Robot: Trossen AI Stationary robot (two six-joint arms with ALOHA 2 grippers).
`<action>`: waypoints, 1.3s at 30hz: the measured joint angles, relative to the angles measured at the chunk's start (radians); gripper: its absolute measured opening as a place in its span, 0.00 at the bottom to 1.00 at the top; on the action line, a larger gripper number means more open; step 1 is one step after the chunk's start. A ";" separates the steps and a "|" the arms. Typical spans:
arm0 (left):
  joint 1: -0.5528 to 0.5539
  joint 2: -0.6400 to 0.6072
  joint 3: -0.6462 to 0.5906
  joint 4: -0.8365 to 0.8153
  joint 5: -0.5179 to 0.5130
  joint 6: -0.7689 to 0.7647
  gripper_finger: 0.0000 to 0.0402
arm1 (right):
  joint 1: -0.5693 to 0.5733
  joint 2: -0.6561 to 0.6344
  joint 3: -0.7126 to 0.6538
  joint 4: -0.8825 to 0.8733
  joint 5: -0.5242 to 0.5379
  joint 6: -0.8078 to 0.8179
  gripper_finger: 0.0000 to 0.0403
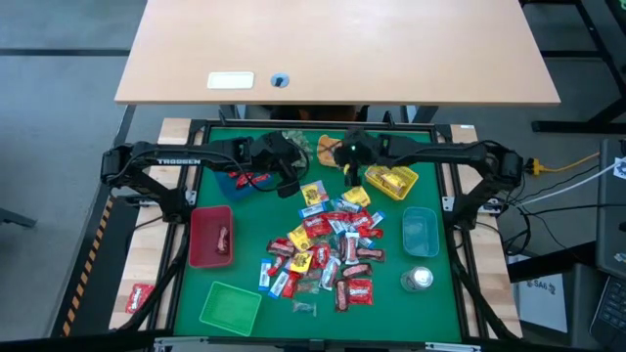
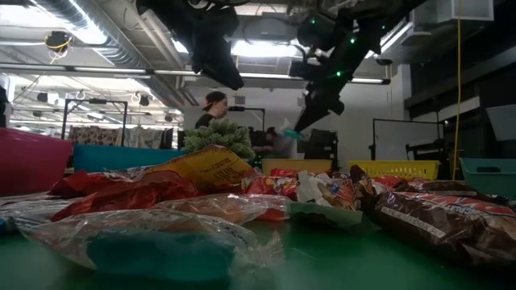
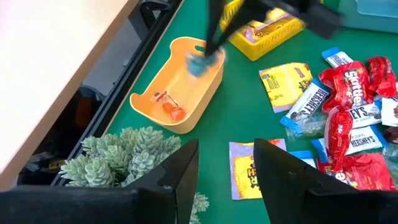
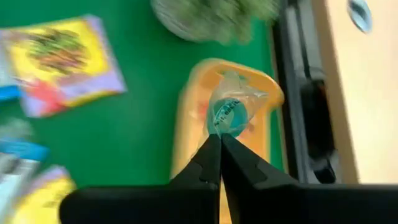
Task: Sort candy
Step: Put the blue gummy into the orange bin, then put the yellow candy into the yellow bin
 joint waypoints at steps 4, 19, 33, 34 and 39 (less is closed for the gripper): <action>0.000 0.000 0.000 0.000 0.000 0.000 0.35 | -0.062 0.009 0.000 -0.003 0.001 0.002 0.02; 0.000 0.001 -0.001 0.000 0.000 -0.002 0.35 | -0.094 0.008 0.000 -0.006 -0.014 0.003 0.21; -0.001 0.001 -0.001 0.001 0.000 -0.002 0.35 | -0.093 0.008 0.000 -0.081 -0.221 0.180 0.45; -0.001 0.001 -0.001 0.001 0.000 -0.002 0.35 | -0.093 0.008 0.000 -0.097 -0.264 0.183 0.45; -0.001 0.001 -0.001 0.001 0.000 -0.002 0.35 | -0.092 0.008 0.000 -0.172 -0.395 0.184 0.45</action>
